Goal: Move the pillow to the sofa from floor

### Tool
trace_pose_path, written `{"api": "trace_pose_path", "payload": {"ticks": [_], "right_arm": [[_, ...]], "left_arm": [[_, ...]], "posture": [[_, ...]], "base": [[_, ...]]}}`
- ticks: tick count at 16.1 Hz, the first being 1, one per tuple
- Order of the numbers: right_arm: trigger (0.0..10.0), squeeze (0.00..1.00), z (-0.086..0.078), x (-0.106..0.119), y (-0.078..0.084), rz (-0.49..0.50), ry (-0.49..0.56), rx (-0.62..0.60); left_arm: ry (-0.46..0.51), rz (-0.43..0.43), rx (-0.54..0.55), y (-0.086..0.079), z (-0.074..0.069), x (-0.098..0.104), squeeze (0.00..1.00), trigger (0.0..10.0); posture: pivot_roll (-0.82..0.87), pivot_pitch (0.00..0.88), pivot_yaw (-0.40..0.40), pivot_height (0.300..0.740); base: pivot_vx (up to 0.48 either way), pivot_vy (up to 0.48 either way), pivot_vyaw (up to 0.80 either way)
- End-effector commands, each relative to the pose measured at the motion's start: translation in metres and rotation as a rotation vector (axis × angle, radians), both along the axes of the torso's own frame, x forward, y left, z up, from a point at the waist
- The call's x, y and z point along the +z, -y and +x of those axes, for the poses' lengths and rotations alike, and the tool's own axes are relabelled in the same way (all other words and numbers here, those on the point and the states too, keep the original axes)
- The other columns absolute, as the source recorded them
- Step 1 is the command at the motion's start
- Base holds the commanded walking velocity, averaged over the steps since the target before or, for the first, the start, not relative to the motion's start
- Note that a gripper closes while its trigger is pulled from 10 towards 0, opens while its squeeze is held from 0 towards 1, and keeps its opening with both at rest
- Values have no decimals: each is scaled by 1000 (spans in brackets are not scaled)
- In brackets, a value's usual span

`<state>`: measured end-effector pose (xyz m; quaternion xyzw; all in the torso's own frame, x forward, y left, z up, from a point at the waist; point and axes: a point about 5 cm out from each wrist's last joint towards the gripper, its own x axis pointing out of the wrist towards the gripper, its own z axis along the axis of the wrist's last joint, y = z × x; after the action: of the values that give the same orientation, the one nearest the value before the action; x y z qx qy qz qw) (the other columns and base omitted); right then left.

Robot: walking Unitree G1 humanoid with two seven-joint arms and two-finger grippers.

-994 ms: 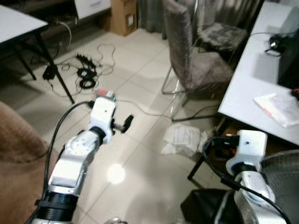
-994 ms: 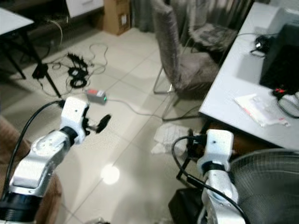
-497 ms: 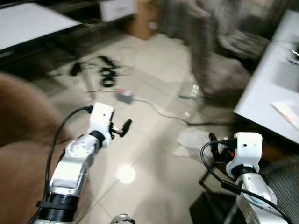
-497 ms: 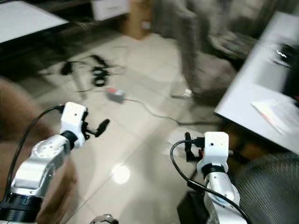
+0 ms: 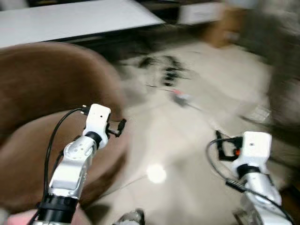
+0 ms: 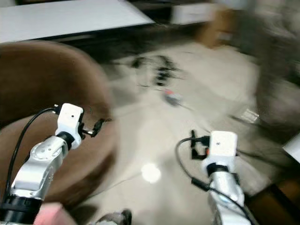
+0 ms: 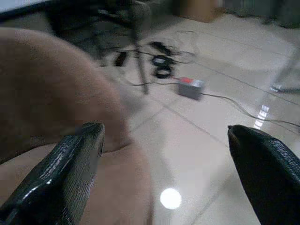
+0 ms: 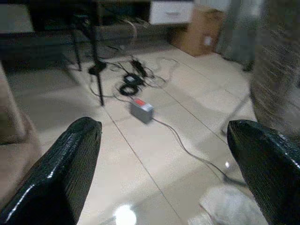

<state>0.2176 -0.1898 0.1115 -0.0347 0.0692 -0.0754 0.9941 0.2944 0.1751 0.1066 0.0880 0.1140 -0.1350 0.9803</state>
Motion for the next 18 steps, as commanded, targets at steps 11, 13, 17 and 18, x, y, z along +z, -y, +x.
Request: {"api": "trace_pose_path", "payload": {"ticks": [11, 13, 17, 18], "right_arm": [[10000, 0, -11, -9, -12, 74, -14, 61], [10000, 0, -11, -8, -8, 56, -15, 66], [10000, 0, -10, -7, -6, 54, -10, 70], [10000, 0, -10, -7, -6, 55, -9, 71]], "left_arm": [[108, 76, -47, 4, -4, 5, 0, 10000], [133, 52, -56, 6, -6, 4, 0, 10000], [145, 28, -61, 7, -7, 4, 0, 10000], [147, 27, -76, 8, -7, 4, 0, 10000]], "posture": [[0, 5, 25, 740], [-4, 6, 23, 740], [0, 10, 16, 740], [1, 14, 14, 740]], "base": [[0, 0, 800], [0, 0, 800], [0, 0, 800], [0, 0, 800]]}}
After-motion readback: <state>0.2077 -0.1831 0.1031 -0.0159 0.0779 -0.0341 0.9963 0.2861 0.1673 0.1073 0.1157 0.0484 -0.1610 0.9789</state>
